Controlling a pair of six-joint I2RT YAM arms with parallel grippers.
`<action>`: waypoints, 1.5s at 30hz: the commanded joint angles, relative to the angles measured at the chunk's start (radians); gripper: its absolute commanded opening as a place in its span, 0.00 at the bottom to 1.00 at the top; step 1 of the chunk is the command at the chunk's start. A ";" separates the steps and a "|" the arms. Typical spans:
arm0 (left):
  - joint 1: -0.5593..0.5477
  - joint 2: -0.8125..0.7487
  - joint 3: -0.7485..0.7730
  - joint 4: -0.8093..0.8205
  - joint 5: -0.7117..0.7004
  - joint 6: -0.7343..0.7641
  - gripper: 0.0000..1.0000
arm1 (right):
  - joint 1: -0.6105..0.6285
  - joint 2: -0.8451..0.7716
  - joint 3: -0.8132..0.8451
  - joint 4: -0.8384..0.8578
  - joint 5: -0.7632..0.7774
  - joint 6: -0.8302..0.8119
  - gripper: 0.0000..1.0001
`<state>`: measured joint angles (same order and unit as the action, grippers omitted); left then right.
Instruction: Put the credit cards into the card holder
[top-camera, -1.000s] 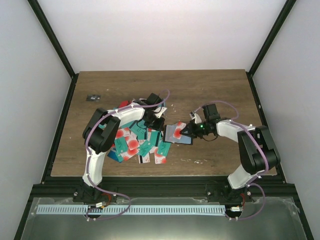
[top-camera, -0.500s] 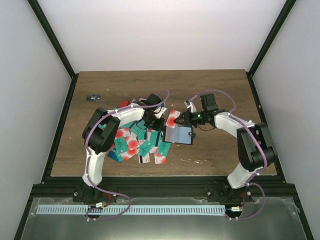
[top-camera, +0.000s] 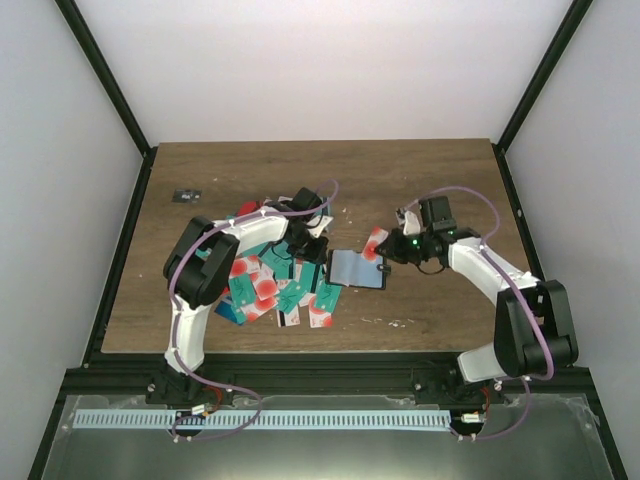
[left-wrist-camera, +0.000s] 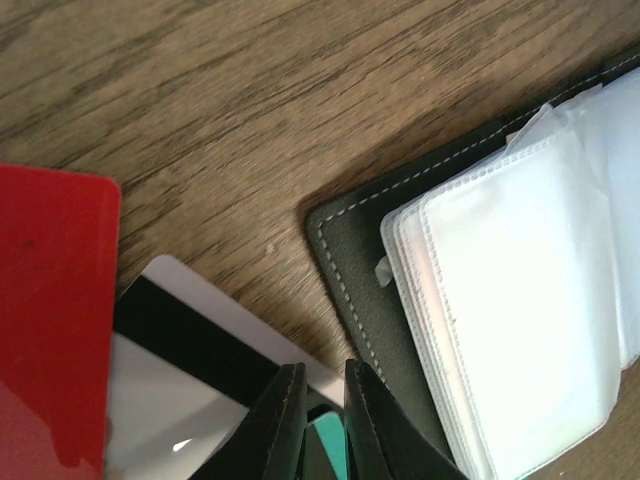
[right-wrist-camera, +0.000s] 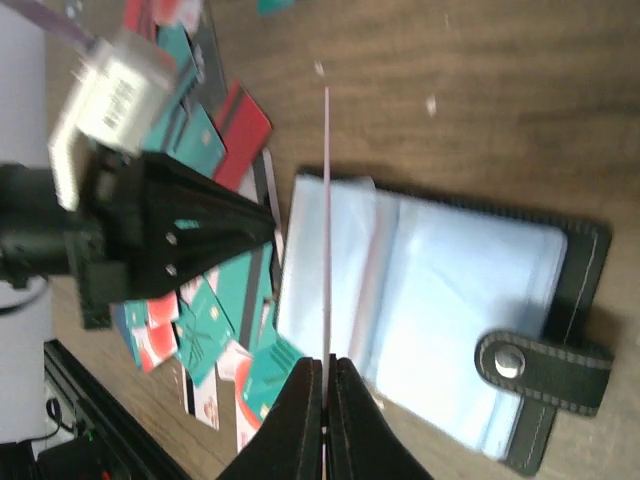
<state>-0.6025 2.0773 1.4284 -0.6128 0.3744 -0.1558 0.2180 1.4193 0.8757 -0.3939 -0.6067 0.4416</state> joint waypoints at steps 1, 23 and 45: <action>0.004 -0.060 0.006 -0.058 -0.030 0.012 0.16 | 0.001 -0.019 -0.044 0.025 -0.108 -0.049 0.01; 0.127 -0.468 -0.269 0.321 0.676 -0.090 0.49 | 0.005 -0.197 -0.097 0.185 -0.630 -0.150 0.01; 0.072 -0.488 -0.271 0.409 0.882 -0.152 0.39 | 0.065 -0.293 -0.145 0.300 -0.625 -0.073 0.01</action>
<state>-0.5171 1.6180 1.1591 -0.2474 1.2083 -0.3141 0.2691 1.1381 0.7319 -0.1226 -1.2240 0.3573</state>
